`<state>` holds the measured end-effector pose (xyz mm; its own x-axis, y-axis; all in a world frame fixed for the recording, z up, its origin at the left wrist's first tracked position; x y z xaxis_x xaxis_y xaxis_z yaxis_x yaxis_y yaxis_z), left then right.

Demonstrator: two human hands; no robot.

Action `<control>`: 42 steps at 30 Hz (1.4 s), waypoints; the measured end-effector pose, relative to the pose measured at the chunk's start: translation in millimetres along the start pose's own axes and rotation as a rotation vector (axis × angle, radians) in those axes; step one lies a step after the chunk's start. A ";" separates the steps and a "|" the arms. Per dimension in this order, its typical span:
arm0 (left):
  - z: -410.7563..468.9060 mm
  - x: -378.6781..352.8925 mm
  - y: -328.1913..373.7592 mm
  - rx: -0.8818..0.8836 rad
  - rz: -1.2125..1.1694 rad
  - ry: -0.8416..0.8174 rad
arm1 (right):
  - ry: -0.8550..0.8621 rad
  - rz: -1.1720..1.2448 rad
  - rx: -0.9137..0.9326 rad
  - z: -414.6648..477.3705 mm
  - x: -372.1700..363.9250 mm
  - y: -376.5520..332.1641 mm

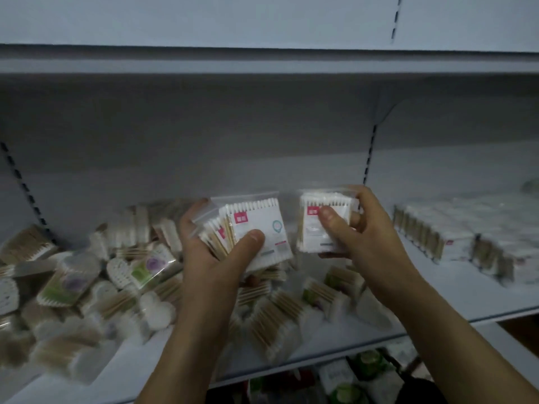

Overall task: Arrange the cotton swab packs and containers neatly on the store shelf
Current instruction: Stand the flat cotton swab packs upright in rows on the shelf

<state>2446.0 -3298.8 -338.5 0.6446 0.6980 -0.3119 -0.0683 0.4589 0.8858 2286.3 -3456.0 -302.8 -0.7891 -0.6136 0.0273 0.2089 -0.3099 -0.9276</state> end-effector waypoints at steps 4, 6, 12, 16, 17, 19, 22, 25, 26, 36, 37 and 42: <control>-10.3 -54.6 -18.8 0.014 -0.033 -0.067 | -0.040 -0.185 0.008 -13.9 62.4 -6.9; -14.5 -88.2 -27.2 0.013 -0.049 -0.109 | -0.016 -0.245 -0.020 -15.6 100.4 -1.8; -22.8 -179.3 -60.9 0.099 -0.104 -0.159 | 0.087 -0.552 -0.032 -11.1 217.7 9.0; -31.5 -213.9 -75.1 0.089 -0.083 -0.149 | 0.120 -0.841 0.054 10.1 289.3 -9.1; -33.5 -220.7 -79.0 0.091 -0.081 -0.142 | 0.095 -0.873 0.067 17.3 299.9 -13.6; -38.0 -233.8 -87.1 0.098 -0.075 -0.124 | 0.023 -0.940 0.099 31.1 312.5 -16.4; -43.3 -249.3 -96.2 0.108 -0.084 -0.084 | -0.096 -0.976 0.136 45.0 315.8 -4.3; -48.2 -260.9 -108.8 0.133 -0.094 -0.042 | -0.200 -1.035 0.181 56.7 313.9 21.3; -50.0 -264.7 -113.3 0.137 -0.098 -0.029 | -0.223 -1.058 0.197 61.4 314.1 30.4; -57.5 -305.6 -172.7 0.196 -0.024 0.055 | -0.433 -1.380 0.345 79.0 298.6 79.6; -58.0 -306.3 -179.6 0.217 -0.015 0.059 | -0.438 -1.411 0.366 79.1 296.5 80.7; -64.4 -304.7 -196.9 0.248 0.015 0.051 | -0.477 -1.514 0.369 77.1 294.1 91.9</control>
<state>2214.1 -3566.4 -439.9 0.6056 0.7331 -0.3095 0.1155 0.3038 0.9457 2118.0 -3720.9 -351.3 -0.1646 0.2616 0.9510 -0.3733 -0.9090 0.1855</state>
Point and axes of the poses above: each hand's wrist, its own z-axis towards the middle knuckle, its own x-axis out of the back of the hand, y = z × x, the point moved 8 cm from there along z, towards the middle knuckle
